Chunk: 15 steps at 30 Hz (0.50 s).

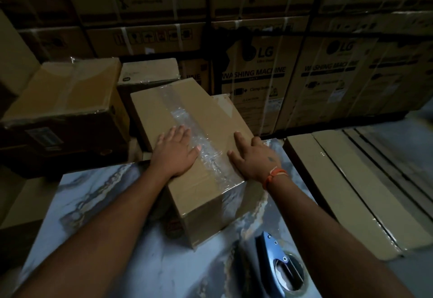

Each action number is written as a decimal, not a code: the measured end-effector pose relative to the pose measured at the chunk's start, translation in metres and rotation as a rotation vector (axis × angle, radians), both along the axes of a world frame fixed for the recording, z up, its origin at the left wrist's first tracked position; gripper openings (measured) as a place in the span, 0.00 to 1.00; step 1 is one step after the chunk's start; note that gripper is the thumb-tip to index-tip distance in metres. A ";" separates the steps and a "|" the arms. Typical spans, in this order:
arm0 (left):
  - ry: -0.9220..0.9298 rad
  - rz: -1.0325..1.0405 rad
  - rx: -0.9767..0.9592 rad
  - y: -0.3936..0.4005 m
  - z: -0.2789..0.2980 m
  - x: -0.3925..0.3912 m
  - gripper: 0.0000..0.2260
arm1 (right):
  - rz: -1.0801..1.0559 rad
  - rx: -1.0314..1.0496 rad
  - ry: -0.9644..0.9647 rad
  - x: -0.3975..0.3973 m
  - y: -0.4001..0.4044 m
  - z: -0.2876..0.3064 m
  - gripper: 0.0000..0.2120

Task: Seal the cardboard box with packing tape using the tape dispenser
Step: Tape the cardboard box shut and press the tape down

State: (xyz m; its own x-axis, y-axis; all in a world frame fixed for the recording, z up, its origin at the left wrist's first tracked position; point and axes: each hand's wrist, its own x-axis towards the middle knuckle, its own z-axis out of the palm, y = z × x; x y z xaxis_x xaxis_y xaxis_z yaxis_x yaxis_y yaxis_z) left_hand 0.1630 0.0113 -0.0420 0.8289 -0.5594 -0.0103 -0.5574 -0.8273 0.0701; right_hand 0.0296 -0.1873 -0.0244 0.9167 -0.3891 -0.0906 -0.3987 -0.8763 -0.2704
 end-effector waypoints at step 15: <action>0.153 0.675 -0.255 0.006 -0.007 -0.087 0.32 | 0.206 0.200 0.024 -0.011 -0.033 -0.004 0.34</action>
State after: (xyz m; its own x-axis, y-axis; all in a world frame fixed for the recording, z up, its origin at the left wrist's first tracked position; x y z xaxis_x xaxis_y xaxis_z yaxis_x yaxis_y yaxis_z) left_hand 0.0764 0.0177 -0.0489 0.9933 0.0712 -0.0907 0.0983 -0.9344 0.3424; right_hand 0.0187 -0.2208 -0.0283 0.9714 -0.1671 -0.1689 -0.2259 -0.8699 -0.4384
